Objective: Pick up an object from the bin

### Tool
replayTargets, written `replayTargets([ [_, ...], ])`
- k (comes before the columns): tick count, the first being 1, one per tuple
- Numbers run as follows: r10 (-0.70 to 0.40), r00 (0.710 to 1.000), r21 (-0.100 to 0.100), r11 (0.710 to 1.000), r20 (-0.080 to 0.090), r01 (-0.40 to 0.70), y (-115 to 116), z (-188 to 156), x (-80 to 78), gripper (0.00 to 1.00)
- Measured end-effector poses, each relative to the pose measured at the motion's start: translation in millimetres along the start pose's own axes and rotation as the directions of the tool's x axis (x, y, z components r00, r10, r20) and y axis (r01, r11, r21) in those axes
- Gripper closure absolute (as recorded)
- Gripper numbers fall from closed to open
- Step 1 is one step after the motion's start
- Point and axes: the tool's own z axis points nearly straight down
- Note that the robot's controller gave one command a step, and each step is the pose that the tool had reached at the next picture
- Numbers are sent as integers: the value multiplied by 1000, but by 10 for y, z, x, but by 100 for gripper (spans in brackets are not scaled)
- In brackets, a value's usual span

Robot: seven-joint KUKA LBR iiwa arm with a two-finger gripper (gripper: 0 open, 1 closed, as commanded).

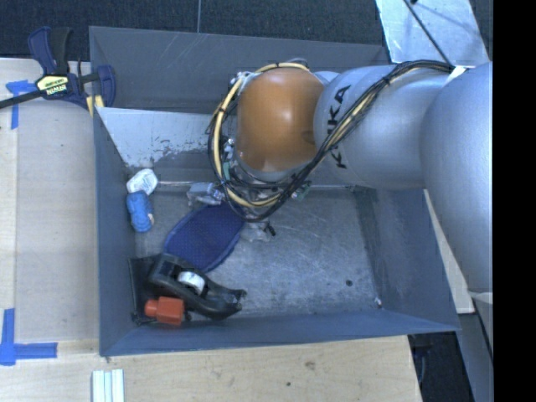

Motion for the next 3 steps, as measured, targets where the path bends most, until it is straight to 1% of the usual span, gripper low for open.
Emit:
replayTargets([
  [1, 4, 1000, 1, 1000, 3, -4, -5, -21, -12, 100],
  [2, 8, 1000, 0, 1000, -1, -8, -34, -588, -34, 100],
  [3, 13, 1000, -4, 1000, -4, -13, -47, -628, -41, 100],
])
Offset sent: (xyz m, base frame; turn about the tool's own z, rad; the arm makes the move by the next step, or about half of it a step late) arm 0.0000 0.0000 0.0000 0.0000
